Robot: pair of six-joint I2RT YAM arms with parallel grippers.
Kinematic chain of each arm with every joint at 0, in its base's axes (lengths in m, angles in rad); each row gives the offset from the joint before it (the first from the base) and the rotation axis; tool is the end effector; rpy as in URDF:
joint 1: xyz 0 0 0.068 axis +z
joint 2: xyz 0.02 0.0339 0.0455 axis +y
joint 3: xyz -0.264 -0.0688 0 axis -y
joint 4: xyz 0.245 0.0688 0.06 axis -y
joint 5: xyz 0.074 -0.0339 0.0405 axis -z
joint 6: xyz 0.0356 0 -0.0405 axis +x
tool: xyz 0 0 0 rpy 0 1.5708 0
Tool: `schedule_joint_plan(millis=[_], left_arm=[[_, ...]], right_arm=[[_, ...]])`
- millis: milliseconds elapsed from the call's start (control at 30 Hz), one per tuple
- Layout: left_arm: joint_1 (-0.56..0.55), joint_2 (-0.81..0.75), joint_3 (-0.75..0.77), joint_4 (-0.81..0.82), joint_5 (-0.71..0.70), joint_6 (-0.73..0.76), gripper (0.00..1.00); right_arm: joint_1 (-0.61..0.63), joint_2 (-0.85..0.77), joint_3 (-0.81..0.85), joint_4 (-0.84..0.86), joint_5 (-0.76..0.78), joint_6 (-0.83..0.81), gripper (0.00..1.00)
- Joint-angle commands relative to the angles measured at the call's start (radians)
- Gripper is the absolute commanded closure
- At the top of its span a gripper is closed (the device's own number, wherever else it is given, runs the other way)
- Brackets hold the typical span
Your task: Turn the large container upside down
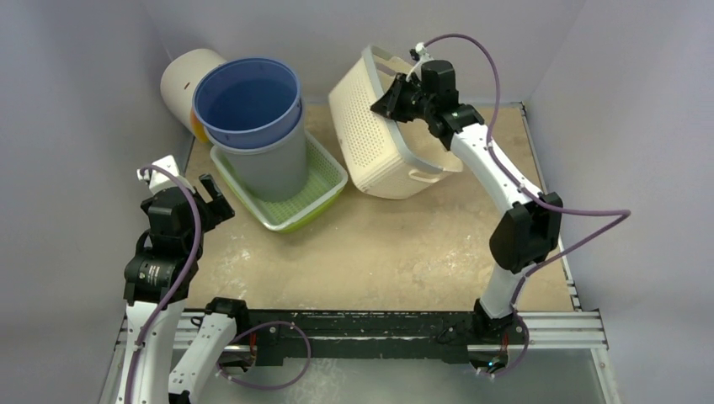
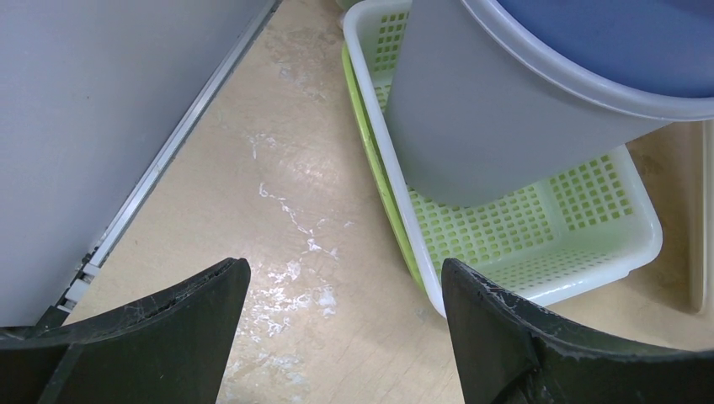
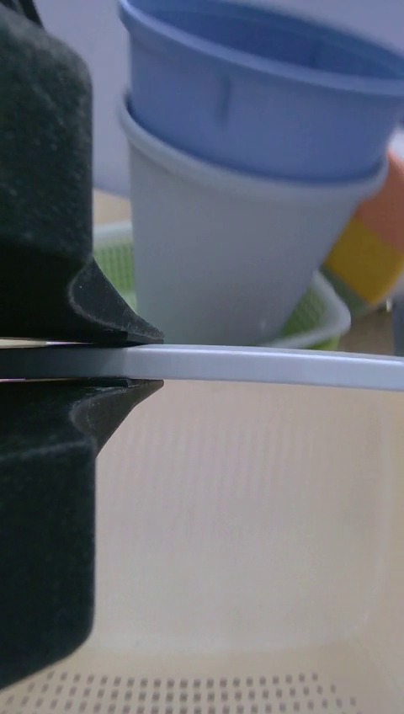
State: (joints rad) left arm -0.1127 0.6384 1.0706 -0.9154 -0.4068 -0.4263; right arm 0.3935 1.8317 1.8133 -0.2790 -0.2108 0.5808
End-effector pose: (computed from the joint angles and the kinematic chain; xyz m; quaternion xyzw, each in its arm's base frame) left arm 0.1008 0.0028 0.3784 -0.2341 0.8115 0.0317 0.5345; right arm 0.4019 0.1749 0.3922 0.0125 0.8019 0.3515 0.4829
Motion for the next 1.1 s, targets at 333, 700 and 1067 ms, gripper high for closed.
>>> schedule_joint_plan(millis=[333,700,1067], left_arm=[[-0.002,0.012,0.033,0.024,-0.024,0.032,0.15],[-0.002,0.007,0.024,0.025,-0.026,0.037,0.15],[-0.002,-0.004,0.023,0.028,-0.011,0.016,0.13]], right_arm=[[-0.226,-0.266,-0.547,0.633,-0.320,0.482,1.00],[-0.311,-0.260,-0.677,0.478,-0.317,0.398,0.98],[-0.341,-0.224,-0.588,0.163,-0.114,0.163,0.64]])
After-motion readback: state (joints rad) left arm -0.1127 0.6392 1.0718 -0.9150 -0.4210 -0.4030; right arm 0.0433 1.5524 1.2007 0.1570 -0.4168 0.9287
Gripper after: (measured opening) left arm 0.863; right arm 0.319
